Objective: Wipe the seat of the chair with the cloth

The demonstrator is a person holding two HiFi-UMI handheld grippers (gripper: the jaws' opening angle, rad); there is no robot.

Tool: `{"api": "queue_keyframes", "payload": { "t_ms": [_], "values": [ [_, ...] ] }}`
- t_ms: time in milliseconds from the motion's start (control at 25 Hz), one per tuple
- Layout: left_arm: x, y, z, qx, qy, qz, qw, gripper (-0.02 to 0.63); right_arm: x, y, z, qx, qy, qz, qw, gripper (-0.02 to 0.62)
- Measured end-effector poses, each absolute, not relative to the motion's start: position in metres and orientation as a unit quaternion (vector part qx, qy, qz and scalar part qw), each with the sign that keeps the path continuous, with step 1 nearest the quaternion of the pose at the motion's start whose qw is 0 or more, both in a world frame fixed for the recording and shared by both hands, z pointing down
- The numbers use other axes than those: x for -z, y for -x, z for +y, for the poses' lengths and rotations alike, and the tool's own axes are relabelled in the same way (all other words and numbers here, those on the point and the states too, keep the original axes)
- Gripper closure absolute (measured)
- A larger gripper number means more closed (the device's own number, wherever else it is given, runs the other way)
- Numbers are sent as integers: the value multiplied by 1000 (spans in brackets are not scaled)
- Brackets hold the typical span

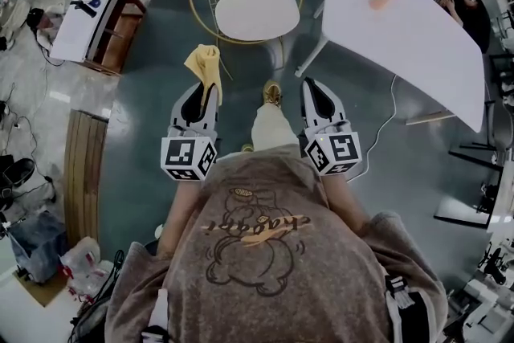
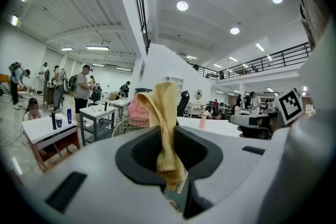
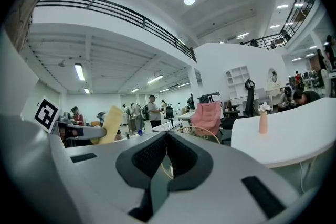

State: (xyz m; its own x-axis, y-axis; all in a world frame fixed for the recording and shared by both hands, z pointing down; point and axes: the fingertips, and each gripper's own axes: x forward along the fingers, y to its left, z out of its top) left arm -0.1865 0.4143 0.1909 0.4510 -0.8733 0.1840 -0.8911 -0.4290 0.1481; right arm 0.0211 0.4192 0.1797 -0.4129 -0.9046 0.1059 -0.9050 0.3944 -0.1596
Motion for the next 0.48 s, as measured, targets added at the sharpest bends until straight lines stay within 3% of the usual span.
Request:
{"api": "queue_keyframes", "payload": {
  "t_ms": [480],
  "values": [
    [-207,170,328,-39,-844,-520,128,531,-190,-33,329,-97,-537,-838,12,568]
  ]
}}
